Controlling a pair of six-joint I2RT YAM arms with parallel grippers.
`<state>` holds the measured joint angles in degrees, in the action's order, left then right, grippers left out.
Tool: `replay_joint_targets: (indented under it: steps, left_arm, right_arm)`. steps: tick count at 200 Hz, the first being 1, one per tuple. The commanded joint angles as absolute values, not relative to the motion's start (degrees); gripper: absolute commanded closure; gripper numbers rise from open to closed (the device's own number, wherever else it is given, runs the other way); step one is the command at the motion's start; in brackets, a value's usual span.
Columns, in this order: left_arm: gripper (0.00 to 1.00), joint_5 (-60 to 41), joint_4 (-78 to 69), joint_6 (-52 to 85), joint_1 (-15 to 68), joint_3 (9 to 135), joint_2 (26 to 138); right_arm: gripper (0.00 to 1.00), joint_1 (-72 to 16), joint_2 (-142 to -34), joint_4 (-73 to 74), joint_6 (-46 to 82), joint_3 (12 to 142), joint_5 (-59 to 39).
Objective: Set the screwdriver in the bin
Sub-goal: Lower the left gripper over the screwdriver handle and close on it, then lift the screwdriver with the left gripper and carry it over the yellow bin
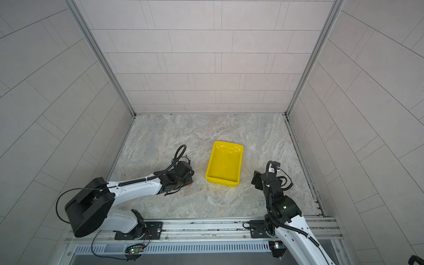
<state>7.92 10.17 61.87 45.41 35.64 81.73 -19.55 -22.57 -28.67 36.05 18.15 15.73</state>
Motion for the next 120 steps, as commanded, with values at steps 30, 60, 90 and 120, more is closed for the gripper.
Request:
replay_joint_targets:
  steps: [30,60,90,120]
  left_arm:
    - [0.52,8.77,11.57,60.65,45.79,37.82,84.81]
    - [0.64,9.07,12.21,60.47,45.80,38.16,83.94]
    - [0.73,11.90,16.92,60.06,45.79,38.39,79.06]
    - [0.74,15.56,20.34,57.37,45.79,38.19,71.55]
  right_arm:
    - [0.12,-20.17,-23.36,-28.47,36.96,17.88,16.78]
    - [0.12,-20.31,-23.20,-28.38,36.95,17.83,16.89]
    - [0.12,-20.39,-23.29,-28.30,36.83,17.84,16.93]
    - [0.12,-20.48,-23.12,-28.45,36.91,17.84,16.94]
